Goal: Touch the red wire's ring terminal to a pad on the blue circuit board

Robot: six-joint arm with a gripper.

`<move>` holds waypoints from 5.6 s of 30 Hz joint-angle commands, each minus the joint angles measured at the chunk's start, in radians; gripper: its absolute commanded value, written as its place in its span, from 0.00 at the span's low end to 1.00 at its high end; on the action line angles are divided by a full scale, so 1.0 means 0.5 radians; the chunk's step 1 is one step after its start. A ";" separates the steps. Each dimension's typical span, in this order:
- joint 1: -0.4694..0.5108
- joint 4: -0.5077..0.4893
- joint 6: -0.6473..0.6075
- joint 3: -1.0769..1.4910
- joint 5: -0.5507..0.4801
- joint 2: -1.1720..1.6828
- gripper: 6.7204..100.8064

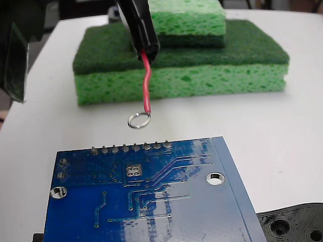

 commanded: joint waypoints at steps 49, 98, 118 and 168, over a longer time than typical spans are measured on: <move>0.031 -0.040 -0.028 -0.040 -0.025 -0.135 0.99; -0.666 -0.107 0.623 1.221 0.957 1.605 0.99; -0.911 0.055 0.773 1.752 1.166 2.546 0.99; -1.037 0.040 0.767 1.822 1.264 2.546 0.99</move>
